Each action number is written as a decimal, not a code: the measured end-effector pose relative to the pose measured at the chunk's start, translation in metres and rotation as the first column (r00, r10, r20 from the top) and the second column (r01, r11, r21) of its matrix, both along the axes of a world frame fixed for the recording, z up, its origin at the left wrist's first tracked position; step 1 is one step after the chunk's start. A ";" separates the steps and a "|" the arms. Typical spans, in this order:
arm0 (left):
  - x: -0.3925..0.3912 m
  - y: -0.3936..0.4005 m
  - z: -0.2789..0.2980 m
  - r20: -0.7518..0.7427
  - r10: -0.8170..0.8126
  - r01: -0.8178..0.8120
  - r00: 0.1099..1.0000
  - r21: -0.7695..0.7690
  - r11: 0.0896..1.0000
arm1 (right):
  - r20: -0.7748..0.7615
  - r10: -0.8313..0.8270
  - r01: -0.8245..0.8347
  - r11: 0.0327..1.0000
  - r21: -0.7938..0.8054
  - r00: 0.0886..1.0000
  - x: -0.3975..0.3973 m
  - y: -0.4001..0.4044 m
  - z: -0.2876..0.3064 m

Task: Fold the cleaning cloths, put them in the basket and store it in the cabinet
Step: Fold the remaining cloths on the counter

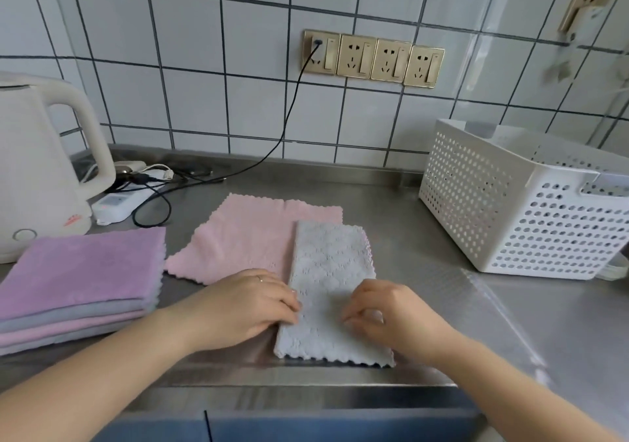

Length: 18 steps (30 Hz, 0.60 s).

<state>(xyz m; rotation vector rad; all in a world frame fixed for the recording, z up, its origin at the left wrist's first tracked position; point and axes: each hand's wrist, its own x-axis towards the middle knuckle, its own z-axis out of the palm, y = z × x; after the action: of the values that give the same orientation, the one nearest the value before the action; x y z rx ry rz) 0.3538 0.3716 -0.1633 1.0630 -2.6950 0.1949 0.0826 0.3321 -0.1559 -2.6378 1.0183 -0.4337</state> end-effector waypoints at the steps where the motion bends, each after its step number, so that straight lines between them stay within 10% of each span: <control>1: 0.000 0.005 -0.001 0.041 -0.033 0.033 0.999 -0.007 0.999 | -0.030 0.043 -0.042 0.999 0.016 0.999 0.000 0.010 -0.003; 10: -0.001 0.002 -0.009 0.104 -0.134 0.147 0.986 -0.129 0.981 | -0.029 0.066 -0.068 0.997 -0.048 0.997 -0.005 0.025 -0.014; 14: -0.012 0.007 -0.002 -0.265 0.135 -0.116 0.955 0.088 0.989 | 0.037 0.054 -0.054 0.999 -0.003 0.998 -0.007 0.025 -0.008; 18: -0.033 -0.006 0.014 -0.657 0.423 -0.196 0.624 0.392 0.899 | 0.249 -0.146 0.098 0.976 0.193 0.958 -0.011 0.023 -0.003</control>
<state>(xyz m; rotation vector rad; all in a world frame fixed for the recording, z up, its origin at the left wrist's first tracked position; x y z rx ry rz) 0.3212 0.3661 -0.1491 1.3283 -1.8128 -0.4942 0.0721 0.3548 -0.1589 -2.2939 1.0819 -0.6658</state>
